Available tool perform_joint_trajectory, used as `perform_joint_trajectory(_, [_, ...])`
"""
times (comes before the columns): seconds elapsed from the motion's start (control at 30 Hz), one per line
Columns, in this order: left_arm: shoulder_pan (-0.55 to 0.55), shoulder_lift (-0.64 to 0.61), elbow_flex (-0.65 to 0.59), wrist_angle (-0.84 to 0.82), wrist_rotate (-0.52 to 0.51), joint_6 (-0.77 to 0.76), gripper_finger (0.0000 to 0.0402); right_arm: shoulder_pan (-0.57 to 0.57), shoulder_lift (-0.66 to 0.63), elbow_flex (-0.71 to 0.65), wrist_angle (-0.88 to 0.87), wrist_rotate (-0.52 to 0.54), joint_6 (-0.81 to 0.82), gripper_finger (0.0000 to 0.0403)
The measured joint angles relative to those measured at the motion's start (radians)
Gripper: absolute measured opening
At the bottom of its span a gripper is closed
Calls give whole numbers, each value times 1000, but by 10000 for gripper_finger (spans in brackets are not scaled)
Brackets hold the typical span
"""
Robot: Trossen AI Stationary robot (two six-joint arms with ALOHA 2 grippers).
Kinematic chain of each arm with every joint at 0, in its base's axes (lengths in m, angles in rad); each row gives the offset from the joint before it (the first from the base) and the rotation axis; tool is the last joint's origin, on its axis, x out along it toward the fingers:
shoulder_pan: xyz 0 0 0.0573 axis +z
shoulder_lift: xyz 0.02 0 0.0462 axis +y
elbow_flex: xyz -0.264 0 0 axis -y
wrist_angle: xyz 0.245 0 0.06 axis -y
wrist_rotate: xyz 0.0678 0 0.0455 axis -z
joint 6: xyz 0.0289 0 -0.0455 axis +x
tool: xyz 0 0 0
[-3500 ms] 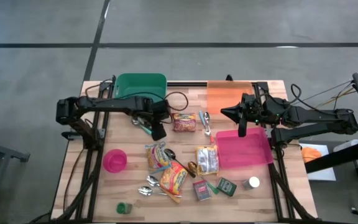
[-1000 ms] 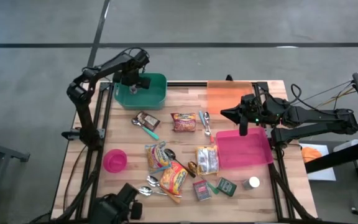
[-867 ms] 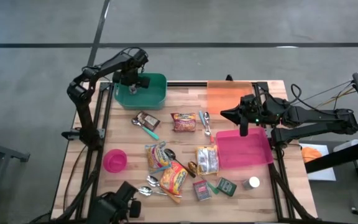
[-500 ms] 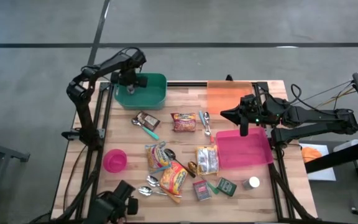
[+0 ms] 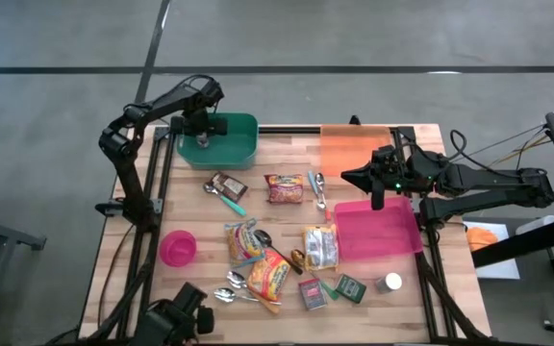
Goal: Pick & Place Food Item
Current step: Put the brown seasoning bottle into the green bin
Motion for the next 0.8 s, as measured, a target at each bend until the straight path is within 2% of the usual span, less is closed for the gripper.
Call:
perform_joint_trajectory(0.17, [0,0,0,-7,27,-1,162,0,0,0,0,0,0,21])
perform_joint_trajectory(0.4, [0,0,0,-14,53,-3,188,0,0,0,1,1,5,21])
perform_joint_trajectory(0.8, [-1,0,0,-27,103,28,194,0,0,0,1,-5,7,21])
